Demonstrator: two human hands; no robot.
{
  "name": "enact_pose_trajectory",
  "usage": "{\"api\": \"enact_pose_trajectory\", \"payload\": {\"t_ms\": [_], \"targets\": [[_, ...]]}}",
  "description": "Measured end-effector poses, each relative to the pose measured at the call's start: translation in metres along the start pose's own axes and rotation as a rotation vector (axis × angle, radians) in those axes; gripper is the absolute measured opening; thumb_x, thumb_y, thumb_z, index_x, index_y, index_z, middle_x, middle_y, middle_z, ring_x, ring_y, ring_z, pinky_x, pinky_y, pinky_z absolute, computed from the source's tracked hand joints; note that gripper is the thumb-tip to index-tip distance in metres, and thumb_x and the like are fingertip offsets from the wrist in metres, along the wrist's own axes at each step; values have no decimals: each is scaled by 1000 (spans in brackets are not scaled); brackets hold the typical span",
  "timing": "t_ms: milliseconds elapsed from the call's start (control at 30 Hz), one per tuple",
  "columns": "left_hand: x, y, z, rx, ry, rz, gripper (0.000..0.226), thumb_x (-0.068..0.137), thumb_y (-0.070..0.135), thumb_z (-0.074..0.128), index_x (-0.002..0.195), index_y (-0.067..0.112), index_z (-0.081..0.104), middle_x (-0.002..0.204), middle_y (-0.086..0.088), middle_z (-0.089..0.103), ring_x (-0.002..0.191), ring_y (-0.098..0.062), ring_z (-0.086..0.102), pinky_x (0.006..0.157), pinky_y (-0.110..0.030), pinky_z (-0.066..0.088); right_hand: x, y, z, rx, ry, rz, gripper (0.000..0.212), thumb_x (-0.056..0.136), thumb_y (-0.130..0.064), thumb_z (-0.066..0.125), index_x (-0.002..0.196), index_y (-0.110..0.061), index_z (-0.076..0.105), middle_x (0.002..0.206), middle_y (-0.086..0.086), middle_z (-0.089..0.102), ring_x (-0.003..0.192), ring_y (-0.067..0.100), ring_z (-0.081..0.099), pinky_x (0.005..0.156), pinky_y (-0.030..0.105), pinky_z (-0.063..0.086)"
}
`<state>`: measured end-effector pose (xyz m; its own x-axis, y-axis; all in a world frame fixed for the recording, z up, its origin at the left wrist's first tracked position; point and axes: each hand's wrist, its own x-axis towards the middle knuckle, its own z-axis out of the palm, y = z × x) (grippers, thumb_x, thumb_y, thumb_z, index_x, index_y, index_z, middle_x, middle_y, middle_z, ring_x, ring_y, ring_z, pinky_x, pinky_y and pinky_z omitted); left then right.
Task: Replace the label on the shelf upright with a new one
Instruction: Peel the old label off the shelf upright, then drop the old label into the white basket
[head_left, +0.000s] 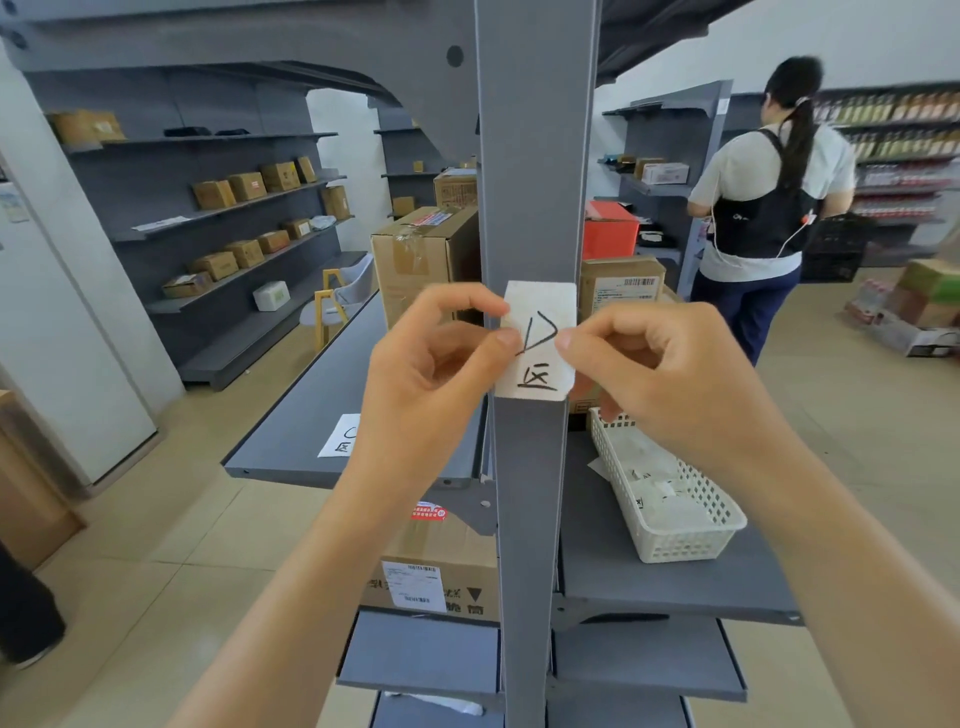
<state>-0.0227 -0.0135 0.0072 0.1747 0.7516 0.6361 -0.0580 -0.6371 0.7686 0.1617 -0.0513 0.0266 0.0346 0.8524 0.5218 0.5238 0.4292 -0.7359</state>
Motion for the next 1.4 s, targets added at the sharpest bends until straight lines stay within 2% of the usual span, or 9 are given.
{"api": "enact_pose_trajectory", "payload": {"t_ms": [133,267,400,633,767,867,1067,1233,1400], "targets": [[-2,-1,9,116,-30,30,30,90,2,73,112,21,75,96,13,80,85,1,74,77,-14,56,-4,4,1,-91,161,21,22,88,-47,74,92,-26,70,74,-6,79,61,13,70,62,31,57],[-3,-1,16,96,-13,4,34,85,-1,79,110,22,76,98,13,80,84,-4,76,83,-19,59,-4,7,-9,108,101,-18,35,89,-27,80,105,-31,50,90,-7,81,63,13,73,59,21,54],[-1,2,23,96,-79,-25,38,81,8,82,114,25,74,99,15,79,88,-2,76,85,-16,57,-6,11,-21,14,62,-167,21,92,-11,77,92,-32,73,84,-12,76,74,9,71,69,17,53],[-3,-4,44,486,-18,132,33,83,23,84,114,29,76,99,16,78,89,-1,74,84,-23,58,-15,32,-33,-339,49,-116,40,87,-22,83,124,-32,75,101,-10,76,103,9,46,93,20,42],[-3,-8,62,605,-2,268,20,86,23,83,105,29,81,92,11,79,82,-9,71,72,-36,59,-20,42,-39,-509,225,-193,19,85,-25,83,103,-32,84,90,-8,75,97,16,48,77,28,45],[-1,-9,73,639,12,281,10,85,32,82,96,31,82,103,5,61,87,-9,59,75,-20,51,-21,43,-51,-561,258,-160,7,85,-36,81,91,-34,83,108,-9,59,100,15,47,75,34,45],[2,-9,105,308,-54,12,4,93,28,74,92,29,77,82,16,76,77,0,74,74,-17,59,-21,54,-70,-29,81,105,10,95,-32,72,87,-37,75,82,-7,82,81,12,79,86,50,63],[6,-24,132,26,-76,-227,7,97,20,68,94,23,74,78,3,78,66,-14,77,65,-25,62,-22,68,-84,-65,112,112,8,97,-28,71,93,-34,75,75,-4,82,73,17,77,82,48,63],[15,-43,154,460,-191,155,15,99,15,63,101,26,72,81,13,66,74,-8,66,70,-34,57,-24,92,-105,-338,86,179,12,87,-44,74,86,-34,69,70,-11,78,69,9,69,72,33,57]]}}
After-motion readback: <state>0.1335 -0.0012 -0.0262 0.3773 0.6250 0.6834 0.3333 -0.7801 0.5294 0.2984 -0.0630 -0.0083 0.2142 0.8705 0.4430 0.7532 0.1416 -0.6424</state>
